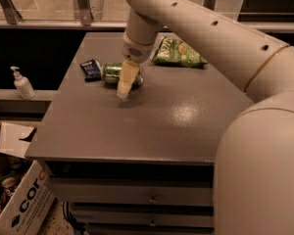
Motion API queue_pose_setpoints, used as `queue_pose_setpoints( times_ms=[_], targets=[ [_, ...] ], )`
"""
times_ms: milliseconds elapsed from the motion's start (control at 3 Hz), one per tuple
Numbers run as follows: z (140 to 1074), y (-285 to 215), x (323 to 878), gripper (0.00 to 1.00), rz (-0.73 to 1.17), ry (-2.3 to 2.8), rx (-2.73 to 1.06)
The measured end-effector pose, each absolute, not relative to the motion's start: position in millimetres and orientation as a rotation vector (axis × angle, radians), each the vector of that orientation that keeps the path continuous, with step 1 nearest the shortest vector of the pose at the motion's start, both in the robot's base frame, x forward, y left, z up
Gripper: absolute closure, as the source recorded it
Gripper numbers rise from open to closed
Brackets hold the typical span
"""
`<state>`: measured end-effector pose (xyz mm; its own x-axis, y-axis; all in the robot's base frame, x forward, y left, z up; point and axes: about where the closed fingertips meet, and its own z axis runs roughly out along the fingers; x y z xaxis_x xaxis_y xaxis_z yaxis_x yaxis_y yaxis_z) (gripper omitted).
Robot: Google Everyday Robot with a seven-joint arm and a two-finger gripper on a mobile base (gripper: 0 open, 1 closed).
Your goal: Move green can near rxbar blueberry
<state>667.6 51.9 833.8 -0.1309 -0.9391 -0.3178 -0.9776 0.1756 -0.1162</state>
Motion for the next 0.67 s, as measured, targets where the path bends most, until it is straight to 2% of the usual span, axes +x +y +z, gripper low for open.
queue_pose_setpoints(
  times_ms=[667],
  targets=[
    [851, 5, 642, 0.00, 0.501, 2.045, -1.681]
  ],
)
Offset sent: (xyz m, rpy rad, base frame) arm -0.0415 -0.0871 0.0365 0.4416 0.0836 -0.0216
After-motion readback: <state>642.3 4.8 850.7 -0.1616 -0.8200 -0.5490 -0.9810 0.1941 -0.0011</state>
